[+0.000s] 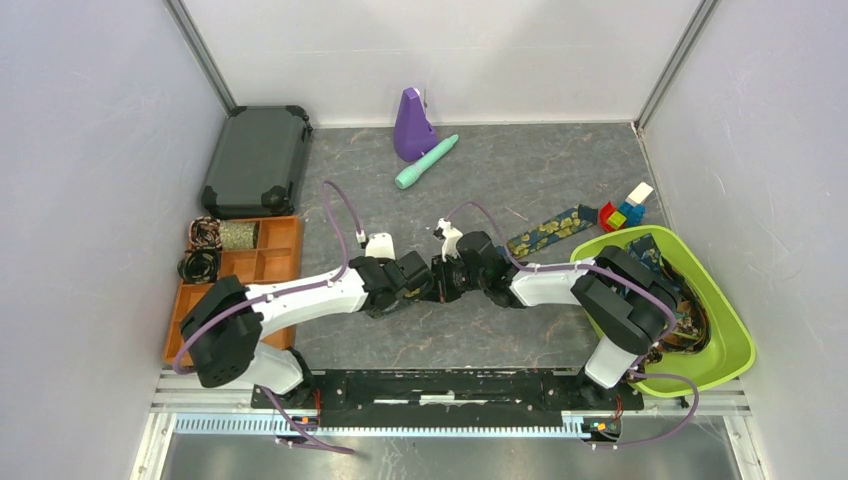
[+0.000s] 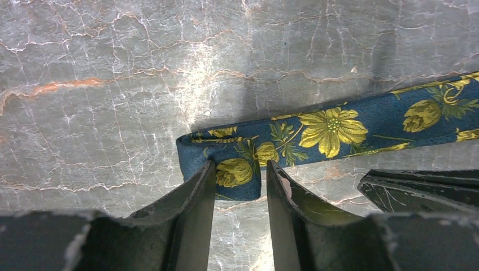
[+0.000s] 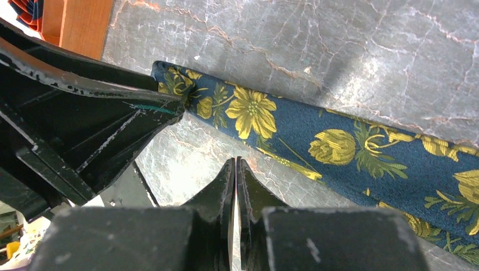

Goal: Roll the ties
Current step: Roll the tie at the center of the board.

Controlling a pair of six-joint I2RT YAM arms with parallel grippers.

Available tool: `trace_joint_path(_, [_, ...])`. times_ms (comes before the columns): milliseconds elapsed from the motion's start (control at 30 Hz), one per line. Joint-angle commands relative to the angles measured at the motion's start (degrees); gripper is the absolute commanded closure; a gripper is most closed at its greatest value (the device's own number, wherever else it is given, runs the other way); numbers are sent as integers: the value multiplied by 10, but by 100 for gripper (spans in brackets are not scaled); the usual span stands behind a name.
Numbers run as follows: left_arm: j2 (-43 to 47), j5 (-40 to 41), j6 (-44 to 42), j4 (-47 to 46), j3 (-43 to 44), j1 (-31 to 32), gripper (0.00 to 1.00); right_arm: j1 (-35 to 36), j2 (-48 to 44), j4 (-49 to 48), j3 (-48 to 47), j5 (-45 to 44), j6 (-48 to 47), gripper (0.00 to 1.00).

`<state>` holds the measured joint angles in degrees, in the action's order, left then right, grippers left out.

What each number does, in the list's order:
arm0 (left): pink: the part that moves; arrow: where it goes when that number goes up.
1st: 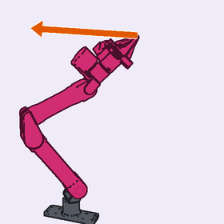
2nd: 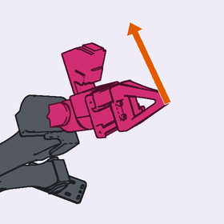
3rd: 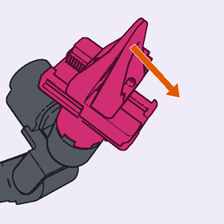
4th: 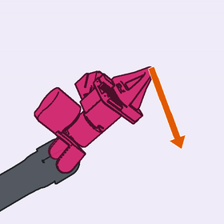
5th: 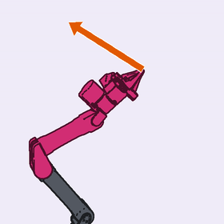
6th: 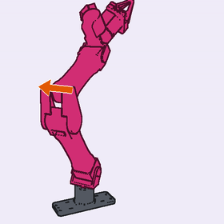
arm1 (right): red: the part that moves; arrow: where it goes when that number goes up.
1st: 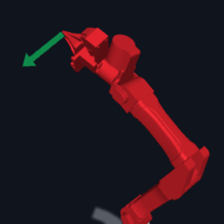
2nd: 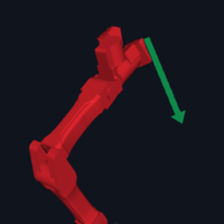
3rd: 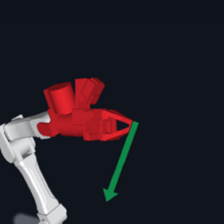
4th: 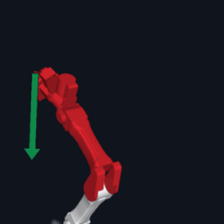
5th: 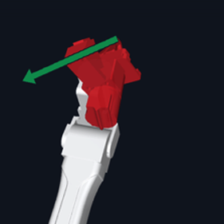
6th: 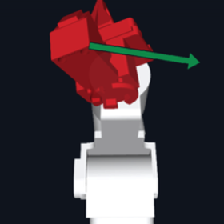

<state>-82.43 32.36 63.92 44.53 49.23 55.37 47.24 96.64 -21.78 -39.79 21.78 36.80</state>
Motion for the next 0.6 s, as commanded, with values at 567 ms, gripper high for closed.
trace_joint_path(567, [82,-16,-7,-114,-88,3,96,13,24,0,-79,-2,7,92])
